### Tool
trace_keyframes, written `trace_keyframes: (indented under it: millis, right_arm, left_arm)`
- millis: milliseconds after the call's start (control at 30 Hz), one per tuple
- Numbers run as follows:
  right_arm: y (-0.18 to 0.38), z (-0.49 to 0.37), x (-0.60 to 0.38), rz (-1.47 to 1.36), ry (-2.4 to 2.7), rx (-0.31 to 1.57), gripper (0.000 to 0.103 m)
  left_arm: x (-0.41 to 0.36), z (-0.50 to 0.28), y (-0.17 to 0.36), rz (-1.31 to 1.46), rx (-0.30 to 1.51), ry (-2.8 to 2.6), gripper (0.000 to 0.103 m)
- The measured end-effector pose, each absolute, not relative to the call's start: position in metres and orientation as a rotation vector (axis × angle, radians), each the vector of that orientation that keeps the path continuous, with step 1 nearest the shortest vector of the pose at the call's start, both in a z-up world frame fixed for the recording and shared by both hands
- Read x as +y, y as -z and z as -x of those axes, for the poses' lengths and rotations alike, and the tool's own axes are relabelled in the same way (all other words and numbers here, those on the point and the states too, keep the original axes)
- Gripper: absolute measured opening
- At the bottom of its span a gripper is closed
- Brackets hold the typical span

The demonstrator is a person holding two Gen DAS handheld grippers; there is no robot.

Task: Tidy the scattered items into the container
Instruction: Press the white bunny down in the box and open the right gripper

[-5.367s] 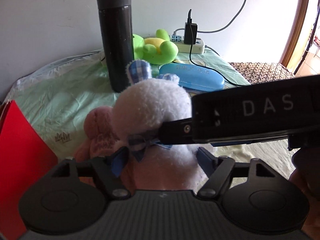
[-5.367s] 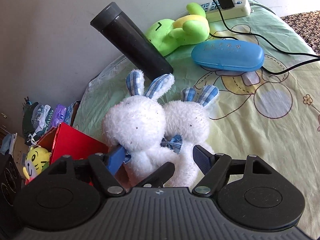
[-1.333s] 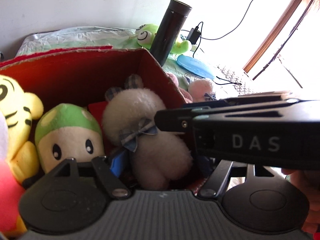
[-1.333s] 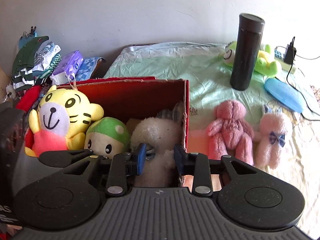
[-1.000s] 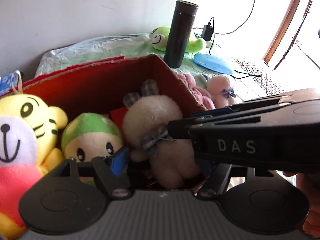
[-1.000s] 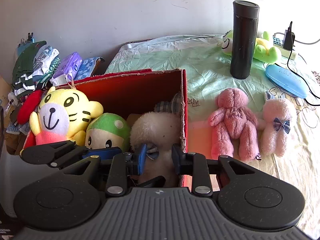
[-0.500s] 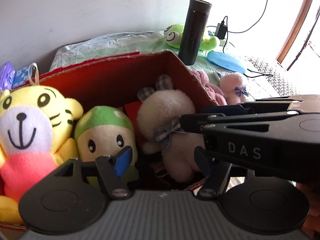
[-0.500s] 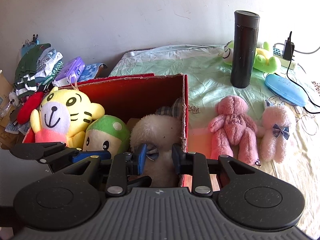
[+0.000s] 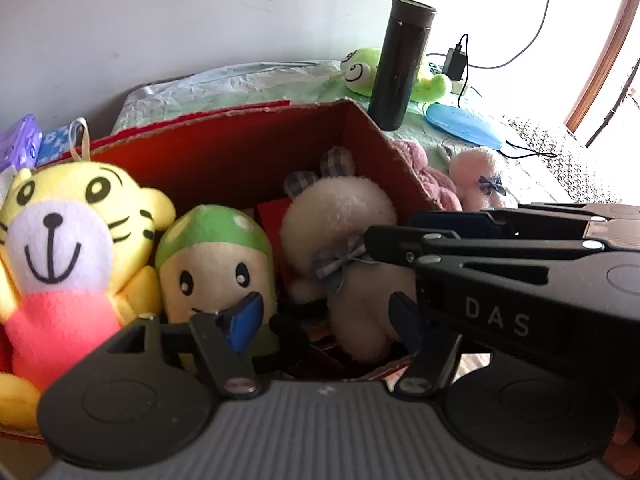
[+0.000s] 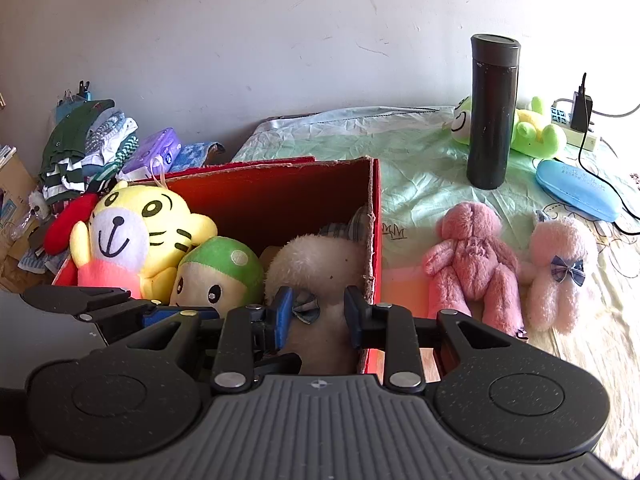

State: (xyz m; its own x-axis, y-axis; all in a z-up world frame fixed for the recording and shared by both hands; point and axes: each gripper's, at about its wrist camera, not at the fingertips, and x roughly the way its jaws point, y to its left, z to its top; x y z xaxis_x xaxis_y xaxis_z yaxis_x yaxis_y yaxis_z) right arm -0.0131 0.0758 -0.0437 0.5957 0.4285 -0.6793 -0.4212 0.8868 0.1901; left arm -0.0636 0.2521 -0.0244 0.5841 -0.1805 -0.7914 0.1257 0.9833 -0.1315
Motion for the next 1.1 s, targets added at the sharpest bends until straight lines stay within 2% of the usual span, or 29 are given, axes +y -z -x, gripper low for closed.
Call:
trace_keyframes:
  millis: [333,667,900,1100]
  right_arm:
    - [0.044,0.014,0.073,-0.023,-0.501,0.784,0.030]
    - [0.045,0.017,0.073,-0.013,-0.506,0.765,0.030]
    - [0.045,0.021,0.075,-0.018,-0.530,0.757,0.039]
    - [0.046,0.022,0.073,-0.017,-0.553,0.749,0.039]
  left_arm:
    - [0.250,0.066,0.023,0.054,0.928,0.144,0.073]
    - [0.250,0.075,0.020,0.025,0.890,0.084,0.085]
    - [0.254,0.085,0.019,0.037,0.852,0.058,0.088]
    - [0.250,0.089,0.017,0.023,0.837,0.005,0.090]
